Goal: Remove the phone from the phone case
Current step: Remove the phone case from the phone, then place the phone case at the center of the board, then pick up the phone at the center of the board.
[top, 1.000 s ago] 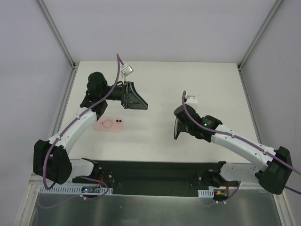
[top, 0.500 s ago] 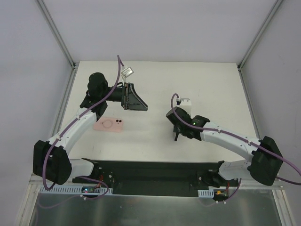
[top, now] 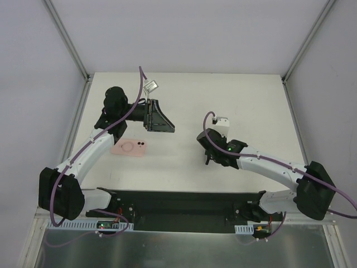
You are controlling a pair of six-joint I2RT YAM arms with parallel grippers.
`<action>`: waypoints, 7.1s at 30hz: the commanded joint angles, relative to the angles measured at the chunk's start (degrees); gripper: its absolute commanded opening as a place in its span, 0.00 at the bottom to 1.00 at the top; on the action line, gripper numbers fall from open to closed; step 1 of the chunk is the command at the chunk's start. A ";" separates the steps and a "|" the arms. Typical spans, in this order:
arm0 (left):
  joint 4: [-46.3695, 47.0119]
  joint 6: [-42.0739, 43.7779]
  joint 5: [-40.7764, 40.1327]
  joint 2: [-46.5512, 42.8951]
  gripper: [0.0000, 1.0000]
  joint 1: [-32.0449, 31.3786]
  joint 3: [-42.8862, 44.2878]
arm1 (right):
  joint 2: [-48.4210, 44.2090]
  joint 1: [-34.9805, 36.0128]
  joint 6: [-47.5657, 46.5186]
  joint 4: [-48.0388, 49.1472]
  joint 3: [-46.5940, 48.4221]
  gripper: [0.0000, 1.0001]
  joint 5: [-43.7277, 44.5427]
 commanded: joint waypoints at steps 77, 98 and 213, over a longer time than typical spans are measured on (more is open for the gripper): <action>-51.99 12.66 -50.67 -12.53 0.99 22.29 -13.41 | -4.12 -41.59 -15.64 -3.68 4.26 0.95 -21.09; -70.11 -3.59 -71.27 16.03 0.99 23.79 5.48 | 0.46 -23.84 -16.26 -2.80 5.77 0.97 -23.82; -53.76 6.15 -69.61 20.62 0.50 4.28 6.89 | -17.21 -23.83 -12.93 -7.20 -2.59 0.97 -31.10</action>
